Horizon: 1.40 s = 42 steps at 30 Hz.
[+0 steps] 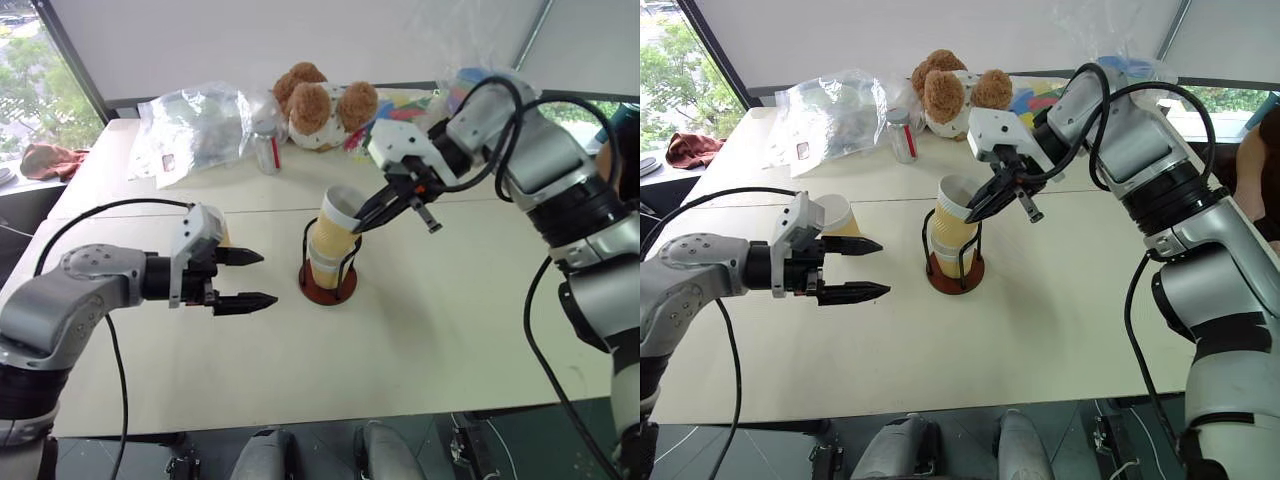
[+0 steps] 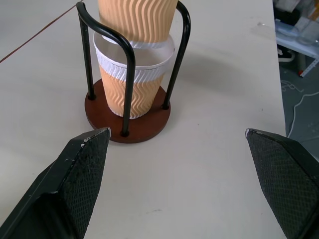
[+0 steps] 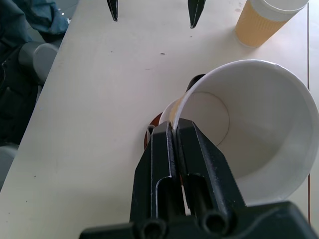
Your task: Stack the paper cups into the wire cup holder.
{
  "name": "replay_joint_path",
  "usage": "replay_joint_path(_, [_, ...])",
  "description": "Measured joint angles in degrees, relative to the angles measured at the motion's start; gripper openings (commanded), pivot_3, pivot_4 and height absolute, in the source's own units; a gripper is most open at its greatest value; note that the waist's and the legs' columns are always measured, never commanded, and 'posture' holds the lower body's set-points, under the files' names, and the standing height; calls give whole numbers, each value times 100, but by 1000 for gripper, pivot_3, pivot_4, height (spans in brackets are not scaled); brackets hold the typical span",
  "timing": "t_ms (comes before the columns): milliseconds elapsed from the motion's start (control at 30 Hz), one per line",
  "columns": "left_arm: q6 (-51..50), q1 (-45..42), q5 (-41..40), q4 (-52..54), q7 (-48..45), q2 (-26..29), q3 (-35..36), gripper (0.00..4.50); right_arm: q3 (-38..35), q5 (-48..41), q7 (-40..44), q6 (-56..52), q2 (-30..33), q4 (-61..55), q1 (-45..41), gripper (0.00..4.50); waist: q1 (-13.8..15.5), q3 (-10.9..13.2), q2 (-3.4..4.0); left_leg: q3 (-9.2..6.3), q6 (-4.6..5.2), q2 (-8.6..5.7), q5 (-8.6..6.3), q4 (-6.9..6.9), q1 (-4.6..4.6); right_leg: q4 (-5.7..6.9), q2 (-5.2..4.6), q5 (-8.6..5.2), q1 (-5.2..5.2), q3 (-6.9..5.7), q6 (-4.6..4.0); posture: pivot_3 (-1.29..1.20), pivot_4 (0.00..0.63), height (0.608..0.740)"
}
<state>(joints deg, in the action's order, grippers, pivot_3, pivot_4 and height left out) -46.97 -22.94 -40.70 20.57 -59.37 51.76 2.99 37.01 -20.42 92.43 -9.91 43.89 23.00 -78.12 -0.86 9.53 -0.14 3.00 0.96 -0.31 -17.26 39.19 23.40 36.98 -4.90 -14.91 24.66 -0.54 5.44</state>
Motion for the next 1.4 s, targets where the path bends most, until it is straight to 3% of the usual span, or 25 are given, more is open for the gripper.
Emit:
replay_joint_path(33, [0, 0, 0, 9, 12, 0, 1, 4500, 9, 4, 0, 27, -1, 9, 0, 929, 0, 0, 0, 0, 0, 0, 0, 0, 0, 0, 0, 0, 0, 0, 0, 0, 150, 740])
replay_joint_path(167, [0, 1, -3, 39, 52, -7, 2, 4500, 41, 11, 0, 40, 0, 20, 0, 2977, -7, 0, 0, 0, 0, 0, 0, 0, 0, 0, 0, 0, 0, 0, 0, 0, 150, 740])
replay_joint_path(400, [49, -32, 26, -17, 95, -59, 5, 4500, -61, 33, 0, 6, -38, 111, -100, 2977, -5, 0, 0, 0, 0, 0, 0, 0, 0, 0, 0, 0, 0, 0, 0, 0, 150, 740])
replay_joint_path(500, [402, -183, 348, -422, 94, 154, 94, 4500, -781, -245, -4, -750, -12, 91, -334, 2977, 2, 4, -4, -1, -17, 1, 10, -2, 4, 0, 1, 0, 5, -1, 0, 0, 150, 740])
replay_joint_path(600, [995, -295, 856, -1004, -149, 750, 241, 4500, -1639, -894, -38, -1805, 360, -658, -329, 2977, 12, 3, -5, -6, -16, 5, 8, -7, 4, -2, -3, 0, 5, -13, 0, 0, 150, 740])
replay_joint_path(700, [1990, -1002, 1633, -2148, -851, 1220, -111, 4500, -2391, -1329, -379, -2565, 629, -1981, 478, 2977, 43, -8, -22, -9, 12, 1, -10, -6, 2, -10, -15, -1, -8, -36, -1, 0, 150, 740])
replay_joint_path(800, [3183, -2416, 2537, -3701, -1385, 1114, -714, 4500, -2348, -1279, -1080, -2775, 347, -3040, 1597, 2977, 29, -11, -32, 12, 19, -6, -9, 4, 5, -27, -16, 3, -15, -50, -2, 0, 150, 740])
replay_joint_path(933, [4594, -3417, 3523, -5279, -1872, 831, -1342, 4500, -2527, -1135, -1982, -3033, 248, -3684, 2283, 2977, 31, -10, -30, 27, 32, -10, -7, 8, 3, 6, -11, 2, -7, -58, 2, 0, 150, 740])
replay_joint_path(1167, [5624, -3869, 4188, -6684, -2469, 299, -1754, 4500, -3450, -1306, -3424, -3815, 176, -4282, 3038, 2977, 30, -2, -43, 26, 26, 7, -3, 7, 12, 1, -14, 1, -5, -121, 3, 0, 150, 740])
replay_joint_path(1367, [6185, -4144, 4579, -7472, -2563, -109, -1824, 4500, -3773, -1497, -4144, -4224, 17, -4659, 3271, 2977, 23, -2, -44, 29, 38, 7, -10, 14, 11, 2, -17, 2, -7, -122, 3, 0, 150, 740])
replay_joint_path(1400, [6270, -4175, 4652, -7614, -2564, -183, -1856, 4245, -3804, -1511, -4202, -4239, 19, -4665, 3279, 3011, 23, -2, -44, 29, 38, 7, -10, 15, 11, 2, -16, 2, -7, -123, 3, 0, 150, 740])
